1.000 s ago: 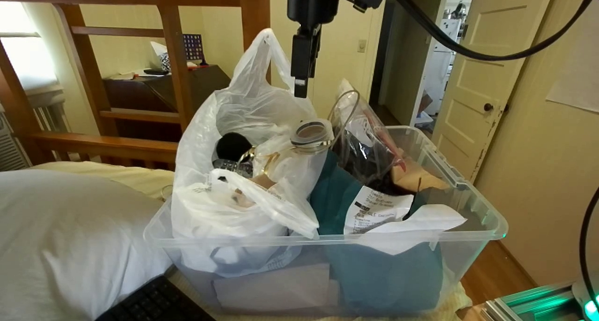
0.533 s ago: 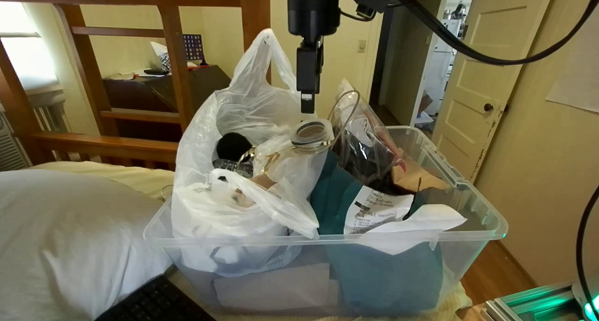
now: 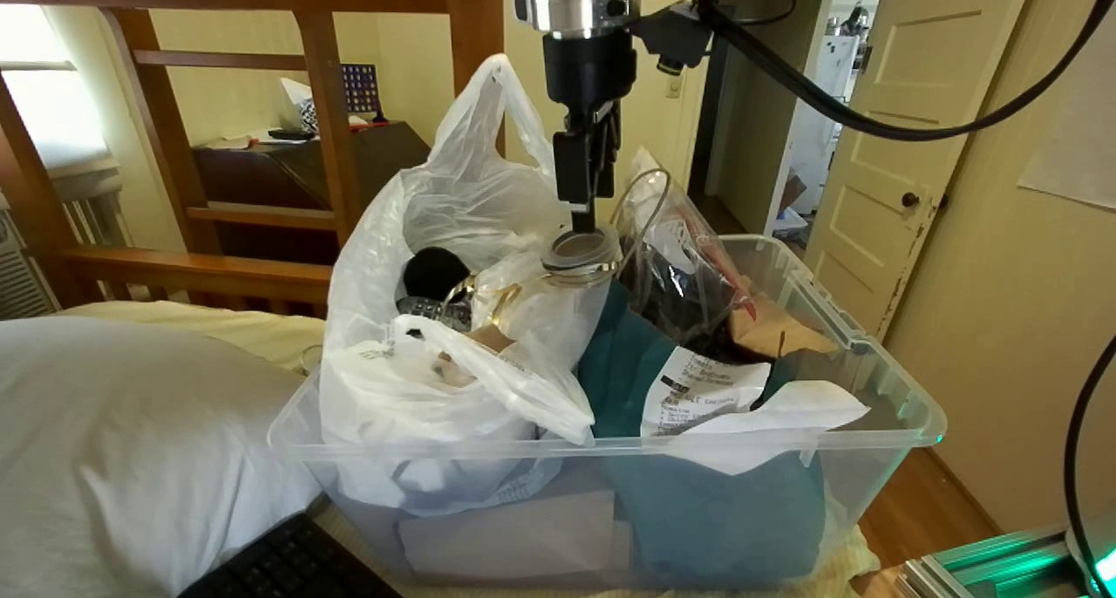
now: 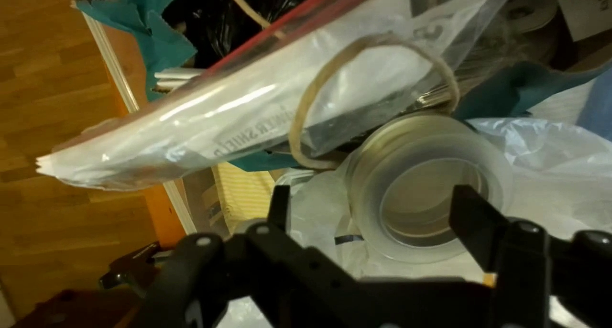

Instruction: Put the ribbon inside the plastic bag

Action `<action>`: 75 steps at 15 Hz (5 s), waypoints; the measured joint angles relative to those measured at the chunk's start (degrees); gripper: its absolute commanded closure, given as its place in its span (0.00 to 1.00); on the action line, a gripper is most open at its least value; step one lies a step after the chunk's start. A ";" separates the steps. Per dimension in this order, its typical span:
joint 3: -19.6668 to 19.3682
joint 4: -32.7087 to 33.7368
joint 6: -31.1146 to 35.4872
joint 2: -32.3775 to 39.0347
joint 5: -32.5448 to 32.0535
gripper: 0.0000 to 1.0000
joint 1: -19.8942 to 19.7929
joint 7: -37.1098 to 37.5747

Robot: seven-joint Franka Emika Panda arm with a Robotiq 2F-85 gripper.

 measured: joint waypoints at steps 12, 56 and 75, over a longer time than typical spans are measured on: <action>-3.09 -1.05 1.82 0.00 -0.04 0.69 3.44 8.71; -4.22 -8.72 46.35 -14.31 0.77 0.96 7.90 12.59; -2.28 -23.28 44.14 -13.08 -6.47 0.96 -5.27 18.68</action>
